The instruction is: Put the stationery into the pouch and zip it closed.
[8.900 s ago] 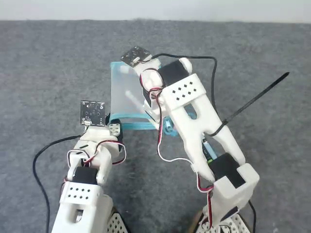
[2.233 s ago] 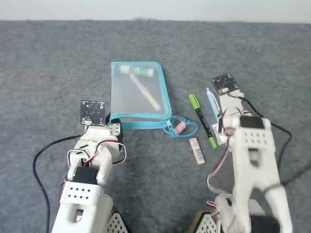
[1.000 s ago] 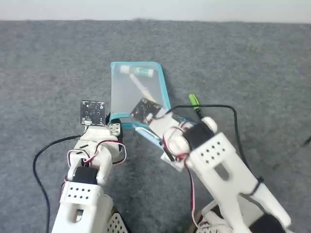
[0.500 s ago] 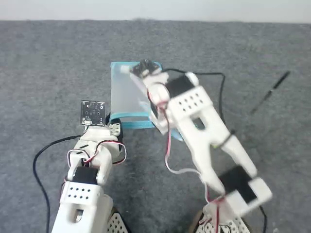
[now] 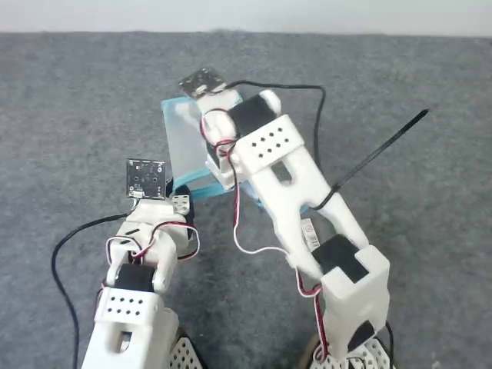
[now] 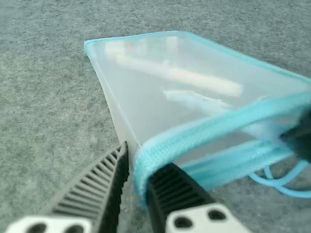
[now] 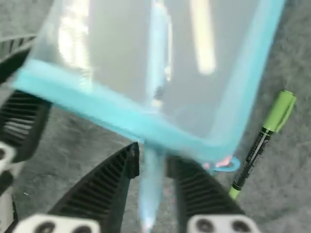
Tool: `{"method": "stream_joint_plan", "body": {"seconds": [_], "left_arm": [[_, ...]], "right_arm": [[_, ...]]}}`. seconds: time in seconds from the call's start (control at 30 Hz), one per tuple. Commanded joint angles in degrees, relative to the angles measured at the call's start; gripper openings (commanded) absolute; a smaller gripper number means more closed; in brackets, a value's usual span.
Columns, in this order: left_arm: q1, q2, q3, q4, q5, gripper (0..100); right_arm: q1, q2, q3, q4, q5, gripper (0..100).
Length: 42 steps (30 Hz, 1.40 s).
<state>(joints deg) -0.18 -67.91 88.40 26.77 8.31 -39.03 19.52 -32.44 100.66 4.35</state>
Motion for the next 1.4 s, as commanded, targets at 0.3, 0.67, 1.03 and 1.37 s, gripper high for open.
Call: {"method": "stream_joint_plan", "body": {"seconds": [0.3,0.67,1.03,1.37], "left_arm": [[0.6,-1.2,-0.6,-1.9,-2.8,1],[-7.3,-0.9,-2.9,-1.6,-0.5,1],[-10.9,-1.0,-4.3,-1.4,2.5,1],[-11.8,-1.0,-8.5,4.0,2.1,1]], "right_arm": [[5.1,-11.6,-1.5,2.2,4.7,24.7],[16.7,-21.6,18.9,-1.0,4.7,24.6],[26.4,-35.2,60.5,-29.8,10.1,24.5],[26.3,-37.6,70.8,-37.5,9.8,24.5]]}}
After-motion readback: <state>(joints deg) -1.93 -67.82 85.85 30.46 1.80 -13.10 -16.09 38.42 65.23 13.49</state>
